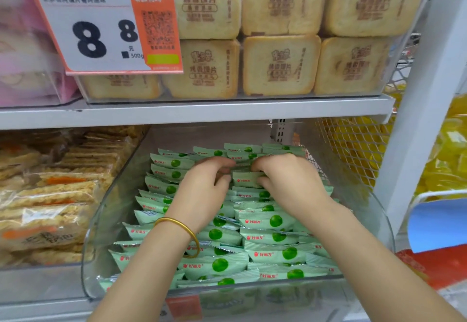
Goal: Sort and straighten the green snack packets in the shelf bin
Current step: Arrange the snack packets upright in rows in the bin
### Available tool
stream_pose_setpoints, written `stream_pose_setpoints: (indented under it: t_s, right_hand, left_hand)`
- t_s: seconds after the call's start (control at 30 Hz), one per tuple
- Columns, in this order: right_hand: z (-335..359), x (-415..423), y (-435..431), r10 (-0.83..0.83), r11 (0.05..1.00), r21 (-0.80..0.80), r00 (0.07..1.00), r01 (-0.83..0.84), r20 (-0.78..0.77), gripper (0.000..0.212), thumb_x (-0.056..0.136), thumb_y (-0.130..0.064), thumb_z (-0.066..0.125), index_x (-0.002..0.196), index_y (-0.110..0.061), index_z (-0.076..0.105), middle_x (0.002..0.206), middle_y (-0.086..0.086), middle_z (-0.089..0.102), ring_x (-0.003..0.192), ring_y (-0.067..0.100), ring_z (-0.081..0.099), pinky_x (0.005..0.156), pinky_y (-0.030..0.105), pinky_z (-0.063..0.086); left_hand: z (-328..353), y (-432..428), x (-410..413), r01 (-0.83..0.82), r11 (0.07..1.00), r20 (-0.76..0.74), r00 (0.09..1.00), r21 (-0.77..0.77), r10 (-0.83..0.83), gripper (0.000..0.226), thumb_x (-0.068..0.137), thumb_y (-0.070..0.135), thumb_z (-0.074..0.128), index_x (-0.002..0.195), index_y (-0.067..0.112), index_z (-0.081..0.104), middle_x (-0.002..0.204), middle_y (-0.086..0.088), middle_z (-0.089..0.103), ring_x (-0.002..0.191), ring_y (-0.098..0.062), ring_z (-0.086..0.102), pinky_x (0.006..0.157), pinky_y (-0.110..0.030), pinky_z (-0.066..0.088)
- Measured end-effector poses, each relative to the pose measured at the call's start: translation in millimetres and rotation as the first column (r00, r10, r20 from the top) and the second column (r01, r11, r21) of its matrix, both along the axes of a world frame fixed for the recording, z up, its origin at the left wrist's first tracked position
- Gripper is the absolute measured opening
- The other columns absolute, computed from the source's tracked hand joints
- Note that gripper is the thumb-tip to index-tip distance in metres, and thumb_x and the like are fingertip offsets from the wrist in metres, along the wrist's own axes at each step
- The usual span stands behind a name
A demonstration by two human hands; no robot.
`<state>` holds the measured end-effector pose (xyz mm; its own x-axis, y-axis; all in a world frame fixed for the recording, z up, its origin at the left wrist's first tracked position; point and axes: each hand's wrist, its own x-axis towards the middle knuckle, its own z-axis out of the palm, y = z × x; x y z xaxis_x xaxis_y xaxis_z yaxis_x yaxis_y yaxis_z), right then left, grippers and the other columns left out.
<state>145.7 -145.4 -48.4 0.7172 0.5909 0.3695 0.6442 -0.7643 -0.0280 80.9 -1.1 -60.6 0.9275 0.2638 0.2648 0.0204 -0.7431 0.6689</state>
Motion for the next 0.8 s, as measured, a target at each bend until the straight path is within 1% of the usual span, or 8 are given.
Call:
stream_pose_setpoints:
  t_s: [0.07, 0.17, 0.33, 0.47, 0.57, 0.63, 0.67, 0.8]
  right_hand:
    - [-3.2, 2.8, 4.1, -0.004, 0.999, -0.046, 0.999, 0.002, -0.038, 0.016, 0.093, -0.018, 0.051, 0.103, -0.022, 0.063, 0.093, 0.001, 0.067, 0.091, 0.027, 0.062, 0.069, 0.029, 0.037]
    - [-7.1, 2.3, 5.6, 0.011, 0.995, -0.097, 0.996, -0.019, -0.084, 0.019, 0.093, -0.017, 0.052, 0.108, -0.023, 0.063, 0.101, 0.0, 0.067, 0.097, 0.024, 0.061, 0.085, 0.029, 0.037]
    - [-9.0, 3.3, 0.4, -0.035, 0.999, -0.026, 0.999, 0.034, -0.009, 0.021, 0.088, -0.01, 0.056, 0.099, -0.025, 0.065, 0.09, -0.003, 0.07, 0.086, 0.023, 0.063, 0.08, 0.029, 0.032]
    - [-12.7, 5.0, 2.2, -0.024, 0.997, -0.074, 0.996, 0.017, -0.09, 0.026, 0.087, -0.005, 0.054, 0.097, -0.026, 0.067, 0.091, -0.003, 0.068, 0.086, 0.022, 0.061, 0.093, 0.031, 0.036]
    - [-9.5, 5.5, 0.3, -0.054, 0.999, -0.002, 0.993, 0.055, -0.101, 0.03, 0.085, -0.001, 0.053, 0.099, -0.024, 0.066, 0.093, -0.002, 0.069, 0.087, 0.024, 0.062, 0.077, 0.028, 0.038]
    - [-7.1, 6.1, 2.4, -0.077, 0.992, 0.091, 0.995, 0.083, -0.059, 0.036, 0.083, 0.002, 0.053, 0.104, -0.024, 0.065, 0.098, 0.0, 0.068, 0.091, 0.025, 0.061, 0.071, 0.027, 0.04]
    - [-7.3, 6.5, 5.3, -0.071, 0.99, 0.116, 0.997, 0.075, -0.041, 0.039, 0.083, 0.002, 0.053, 0.108, -0.025, 0.064, 0.103, -0.001, 0.068, 0.096, 0.025, 0.059, 0.073, 0.028, 0.043]
    - [-13.4, 7.3, 17.2, -0.074, 0.997, 0.026, 0.995, 0.076, -0.063, 0.041, 0.083, 0.001, 0.055, 0.114, -0.024, 0.062, 0.115, -0.001, 0.062, 0.112, 0.025, 0.045, 0.085, 0.033, 0.039]
  left_hand:
    - [-1.6, -2.1, 1.3, -0.003, 1.0, -0.007, 1.0, 0.014, 0.004, 0.033, 0.093, 0.01, 0.05, 0.119, 0.025, 0.061, 0.111, 0.008, 0.065, 0.107, -0.01, 0.058, 0.097, -0.026, 0.043]
    - [-4.3, -5.7, 1.6, -0.018, 0.998, -0.032, 0.999, 0.055, 0.02, 0.032, 0.092, 0.011, 0.05, 0.117, 0.027, 0.063, 0.111, 0.01, 0.066, 0.109, -0.014, 0.058, 0.1, -0.04, 0.042]
    - [-3.3, -4.0, 3.3, -0.037, 0.991, -0.039, 0.998, 0.128, 0.042, 0.028, 0.093, 0.013, 0.051, 0.113, 0.025, 0.065, 0.115, 0.006, 0.064, 0.111, -0.016, 0.056, 0.099, -0.04, 0.043]
    - [-8.1, -2.2, 4.8, 0.0, 0.97, -0.079, 0.997, 0.244, 0.02, 0.033, 0.092, 0.007, 0.046, 0.109, 0.025, 0.068, 0.117, 0.003, 0.062, 0.114, -0.021, 0.052, 0.098, -0.04, 0.042]
    - [-9.4, 0.4, 5.3, 0.01, 0.964, -0.085, 0.996, 0.266, 0.013, 0.04, 0.09, 0.001, 0.042, 0.111, 0.025, 0.068, 0.119, 0.003, 0.061, 0.116, -0.02, 0.051, 0.098, -0.038, 0.043]
    - [-8.9, 2.2, 5.6, 0.009, 0.965, -0.086, 0.996, 0.264, 0.014, 0.041, 0.09, 0.0, 0.042, 0.11, 0.024, 0.068, 0.119, 0.004, 0.062, 0.116, -0.02, 0.051, 0.098, -0.037, 0.042]
    - [-8.6, 2.7, 6.0, 0.01, 0.965, -0.089, 0.996, 0.264, 0.014, 0.042, 0.09, -0.001, 0.042, 0.109, 0.024, 0.069, 0.12, 0.003, 0.062, 0.117, -0.02, 0.051, 0.098, -0.037, 0.042]
    - [-8.9, 4.1, 7.0, 0.03, 0.964, -0.13, 0.991, 0.266, 0.005, 0.047, 0.088, -0.006, 0.039, 0.112, 0.023, 0.069, 0.124, 0.001, 0.06, 0.117, -0.023, 0.05, 0.098, -0.035, 0.042]
